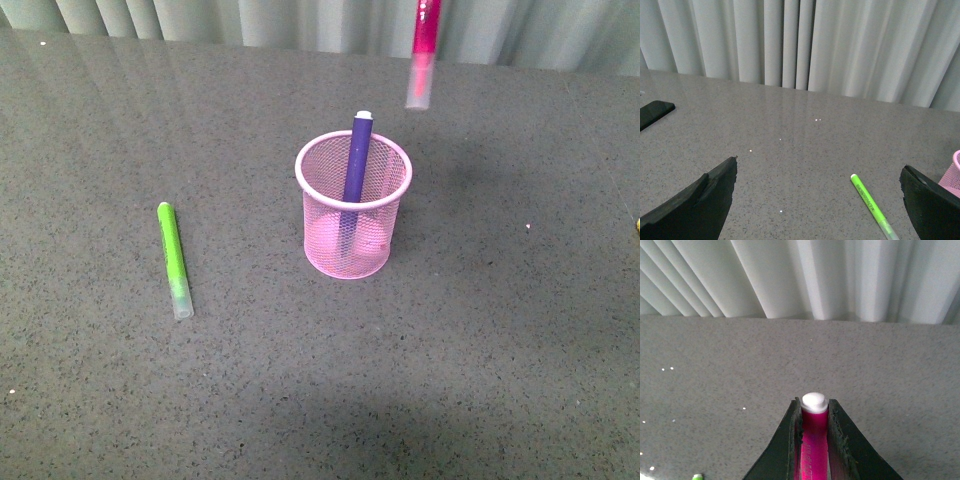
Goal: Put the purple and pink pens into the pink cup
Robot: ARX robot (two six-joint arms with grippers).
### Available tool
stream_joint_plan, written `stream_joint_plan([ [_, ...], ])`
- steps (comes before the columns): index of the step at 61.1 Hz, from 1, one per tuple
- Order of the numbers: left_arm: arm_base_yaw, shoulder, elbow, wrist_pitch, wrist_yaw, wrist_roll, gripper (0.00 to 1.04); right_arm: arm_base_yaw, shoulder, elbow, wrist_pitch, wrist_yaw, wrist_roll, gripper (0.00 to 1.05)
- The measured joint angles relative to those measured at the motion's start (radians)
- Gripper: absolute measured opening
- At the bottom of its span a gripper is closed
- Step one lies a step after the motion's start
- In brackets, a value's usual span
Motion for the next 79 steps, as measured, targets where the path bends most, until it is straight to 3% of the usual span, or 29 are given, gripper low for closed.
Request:
stream_joint_plan([
  [30,0.000,0.000,0.000,0.000,0.000,0.000,0.97,0.084,0.058,-0.087,0.148,0.086,0.177,0.07],
  [51,0.000,0.000,0.000,0.000,0.000,0.000,0.97,0.093,0.093,-0.158,0.222,0.056,0.225,0.08],
  [79,0.000,0.000,0.000,0.000,0.000,0.000,0.97,0.092,0.089,-0.170,0.211,-0.009,0.219,0.85],
])
